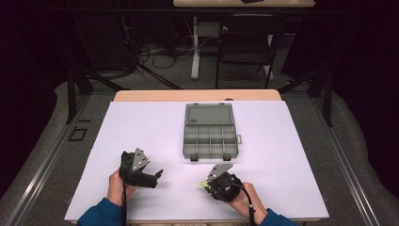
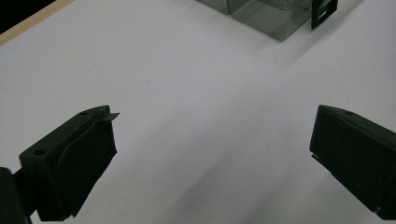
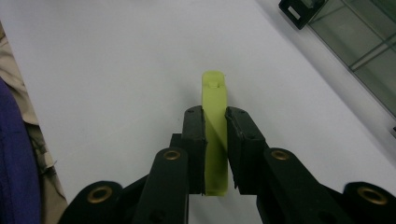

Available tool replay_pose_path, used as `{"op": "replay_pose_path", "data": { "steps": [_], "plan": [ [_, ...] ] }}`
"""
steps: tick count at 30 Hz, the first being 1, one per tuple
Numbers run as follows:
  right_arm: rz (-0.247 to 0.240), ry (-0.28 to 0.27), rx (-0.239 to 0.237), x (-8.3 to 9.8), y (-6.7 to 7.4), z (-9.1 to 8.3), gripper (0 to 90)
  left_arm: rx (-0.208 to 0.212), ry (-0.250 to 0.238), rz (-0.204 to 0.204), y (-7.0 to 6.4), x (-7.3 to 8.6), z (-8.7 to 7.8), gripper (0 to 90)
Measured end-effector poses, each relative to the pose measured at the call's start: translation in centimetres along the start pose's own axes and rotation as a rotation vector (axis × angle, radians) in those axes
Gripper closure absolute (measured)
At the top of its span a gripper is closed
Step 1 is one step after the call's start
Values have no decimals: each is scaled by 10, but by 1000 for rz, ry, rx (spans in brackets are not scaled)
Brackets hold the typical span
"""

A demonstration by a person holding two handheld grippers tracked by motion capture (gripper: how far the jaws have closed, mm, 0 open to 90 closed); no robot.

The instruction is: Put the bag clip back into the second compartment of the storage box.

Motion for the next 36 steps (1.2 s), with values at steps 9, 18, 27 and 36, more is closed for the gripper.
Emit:
{"op": "replay_pose_path", "data": {
  "steps": [9,18,27,36],
  "plan": [
    [-13,-38,23,-1,-6,-6,779,0,-3,2,0,0,-1,0],
    [-3,-56,42,-1,-14,-10,779,-2,-6,2,0,0,-1,0],
    [-9,-76,55,-3,-19,-14,779,0,-7,3,-1,0,-1,0],
    [4,-101,79,-7,-29,-21,780,-1,-11,6,-1,-1,-1,0]
  ]
}}
Point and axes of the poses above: each handheld gripper's, and its own axes: z roughly forward along the jaws, x roughly out of its underside, y roughly to its left, the point moved 4 cm from there along z, roughly forward along the jaws, and after that the axes turned 3 degrees about y, right-handed, at the moved point
